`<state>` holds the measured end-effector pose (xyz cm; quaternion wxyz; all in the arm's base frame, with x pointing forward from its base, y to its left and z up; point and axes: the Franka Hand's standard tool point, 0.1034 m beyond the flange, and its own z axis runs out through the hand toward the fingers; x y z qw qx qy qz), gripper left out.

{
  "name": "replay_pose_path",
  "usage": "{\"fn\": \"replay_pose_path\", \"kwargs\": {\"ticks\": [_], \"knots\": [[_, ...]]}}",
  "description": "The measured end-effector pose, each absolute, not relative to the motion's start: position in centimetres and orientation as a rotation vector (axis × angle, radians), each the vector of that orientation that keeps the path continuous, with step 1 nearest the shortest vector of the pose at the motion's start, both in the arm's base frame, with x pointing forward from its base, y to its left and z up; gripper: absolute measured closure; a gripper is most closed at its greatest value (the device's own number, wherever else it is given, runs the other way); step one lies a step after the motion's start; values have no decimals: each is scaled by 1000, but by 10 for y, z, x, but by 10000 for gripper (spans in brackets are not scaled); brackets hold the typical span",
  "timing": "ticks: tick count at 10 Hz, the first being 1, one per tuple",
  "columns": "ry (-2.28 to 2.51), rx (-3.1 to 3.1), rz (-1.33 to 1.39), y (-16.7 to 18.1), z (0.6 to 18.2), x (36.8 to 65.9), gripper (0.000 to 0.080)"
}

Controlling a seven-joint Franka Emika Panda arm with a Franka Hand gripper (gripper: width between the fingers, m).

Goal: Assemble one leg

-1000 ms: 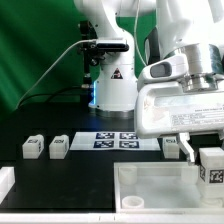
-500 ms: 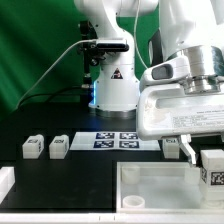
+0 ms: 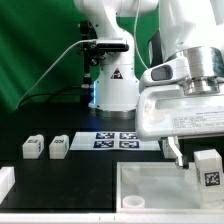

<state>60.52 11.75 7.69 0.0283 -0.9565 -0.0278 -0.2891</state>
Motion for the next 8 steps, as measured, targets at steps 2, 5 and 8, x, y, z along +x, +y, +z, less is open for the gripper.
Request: {"fn": "replay_pose_path", "kwargs": {"ticks": [2,5,8], "knots": [[-86,-2952,-892,118,77,605,151],[-86,-2952,-892,117,77,605,150],[-76,-2980,-706,118,105,602,150]]}}
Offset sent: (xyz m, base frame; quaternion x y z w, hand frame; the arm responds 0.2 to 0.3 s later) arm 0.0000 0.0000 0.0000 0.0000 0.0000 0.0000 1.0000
